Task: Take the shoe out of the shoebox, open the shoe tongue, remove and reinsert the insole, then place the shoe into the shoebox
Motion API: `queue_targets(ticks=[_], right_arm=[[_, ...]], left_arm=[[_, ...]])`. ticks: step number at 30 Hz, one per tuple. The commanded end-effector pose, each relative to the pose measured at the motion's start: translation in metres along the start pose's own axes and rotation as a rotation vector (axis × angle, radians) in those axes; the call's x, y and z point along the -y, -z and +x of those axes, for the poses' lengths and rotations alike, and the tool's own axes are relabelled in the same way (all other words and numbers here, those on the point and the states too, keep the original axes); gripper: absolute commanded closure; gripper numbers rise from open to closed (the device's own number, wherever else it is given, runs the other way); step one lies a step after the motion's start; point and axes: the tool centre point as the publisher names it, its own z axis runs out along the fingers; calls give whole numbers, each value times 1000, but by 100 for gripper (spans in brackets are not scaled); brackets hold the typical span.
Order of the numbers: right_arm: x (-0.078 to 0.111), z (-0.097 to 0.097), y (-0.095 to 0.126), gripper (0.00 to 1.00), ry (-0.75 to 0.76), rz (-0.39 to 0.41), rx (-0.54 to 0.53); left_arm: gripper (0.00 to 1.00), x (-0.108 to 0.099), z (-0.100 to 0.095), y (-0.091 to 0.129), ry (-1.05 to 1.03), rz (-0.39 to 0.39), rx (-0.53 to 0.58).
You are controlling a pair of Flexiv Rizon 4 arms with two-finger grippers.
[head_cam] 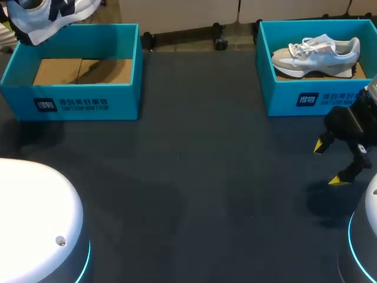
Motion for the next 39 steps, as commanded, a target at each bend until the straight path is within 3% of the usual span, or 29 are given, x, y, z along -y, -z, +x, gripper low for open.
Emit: queue_targets(ticks=[1, 6, 8, 12, 14, 17, 19, 32, 39], right_arm=[[0, 0, -1, 0, 0, 3, 0], [0, 0, -1, 0, 0, 3, 0], [0, 0, -1, 0, 0, 3, 0], [0, 0, -1, 0, 0, 3, 0], [0, 0, -1, 0, 0, 3, 0], [0, 0, -1, 0, 0, 3, 0], [0, 0, -1, 0, 0, 3, 0], [0, 0, -1, 0, 0, 3, 0], [0, 0, -1, 0, 0, 3, 0]], left_arm=[[100, 2, 3, 2, -29, -7, 1], [100, -4, -3, -2, -125, -35, -4], [100, -18, -5, -5, -178, -54, 5], [100, -27, -3, -5, -326, -67, 40], [100, -29, -2, -9, -364, -117, 37], [100, -29, 1, -12, -441, -117, 66], [100, -27, 4, -14, -536, -76, 74], [100, -27, 4, -14, -536, -76, 74], [100, -51, -4, -31, -638, -68, 46]])
